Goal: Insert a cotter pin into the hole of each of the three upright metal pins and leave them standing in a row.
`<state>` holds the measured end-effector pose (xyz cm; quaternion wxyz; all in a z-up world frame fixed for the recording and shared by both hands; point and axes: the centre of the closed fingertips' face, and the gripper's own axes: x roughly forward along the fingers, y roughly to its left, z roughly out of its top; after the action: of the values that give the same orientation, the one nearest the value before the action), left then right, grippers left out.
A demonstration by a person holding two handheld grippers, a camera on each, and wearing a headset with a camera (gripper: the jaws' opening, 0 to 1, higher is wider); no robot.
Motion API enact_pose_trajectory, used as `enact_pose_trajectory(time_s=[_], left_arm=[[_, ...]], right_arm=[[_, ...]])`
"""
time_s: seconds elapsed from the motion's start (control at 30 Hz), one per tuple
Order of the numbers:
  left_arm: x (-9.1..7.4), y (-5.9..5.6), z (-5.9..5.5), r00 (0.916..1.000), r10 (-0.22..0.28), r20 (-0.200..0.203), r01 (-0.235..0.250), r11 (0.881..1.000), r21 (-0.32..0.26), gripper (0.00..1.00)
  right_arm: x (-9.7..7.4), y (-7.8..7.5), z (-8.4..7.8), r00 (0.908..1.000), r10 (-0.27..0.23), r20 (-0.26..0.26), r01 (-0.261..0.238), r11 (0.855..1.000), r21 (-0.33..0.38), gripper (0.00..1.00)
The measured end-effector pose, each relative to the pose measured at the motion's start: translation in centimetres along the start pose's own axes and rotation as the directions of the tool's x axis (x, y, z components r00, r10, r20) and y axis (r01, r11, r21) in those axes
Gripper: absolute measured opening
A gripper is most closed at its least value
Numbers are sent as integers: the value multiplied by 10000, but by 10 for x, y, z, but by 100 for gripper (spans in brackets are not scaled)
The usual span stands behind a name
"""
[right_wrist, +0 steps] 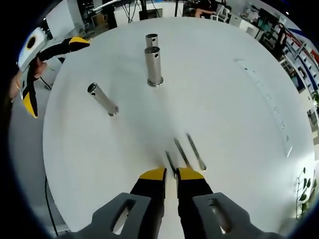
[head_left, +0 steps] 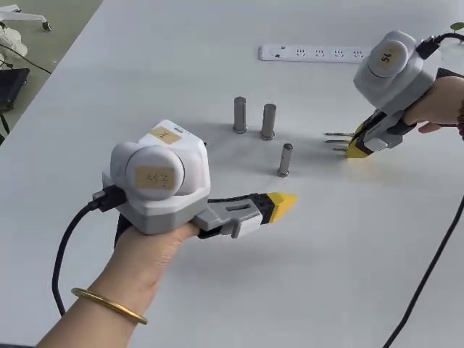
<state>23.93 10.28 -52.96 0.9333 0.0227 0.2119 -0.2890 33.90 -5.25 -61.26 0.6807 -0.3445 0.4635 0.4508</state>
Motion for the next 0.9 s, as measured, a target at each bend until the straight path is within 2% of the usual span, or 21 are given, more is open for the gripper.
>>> enact_pose_trajectory(time_s=[0.07, 0.3, 0.5, 0.7, 0.9], left_arm=[[-1, 1, -2, 10000, 7, -55, -7, 10000, 26, 90], [-6, 3, -7, 9998, 79, -206, -78, 10000, 42, 89], [-11, 5, -11, 9995, 118, -302, -117, 9999, 35, 85], [-17, 9, -9, 9994, 144, -310, -144, 9999, 13, 82], [-18, 8, -8, 9994, 147, -328, -146, 9999, 58, 78]], right_arm=[[1, -4, -1, 9994, -244, -239, 237, 9992, -313, 0], [2, -4, 1, 9970, -464, -624, 397, 9937, -1044, 0], [0, -1, 1, 9922, -852, -909, 747, 9907, -1137, 0], [-4, 1, 4, 9961, -729, -502, 687, 9944, -809, 0], [-17, 11, 6, 9956, -914, -185, 885, 9888, -1203, 0]])
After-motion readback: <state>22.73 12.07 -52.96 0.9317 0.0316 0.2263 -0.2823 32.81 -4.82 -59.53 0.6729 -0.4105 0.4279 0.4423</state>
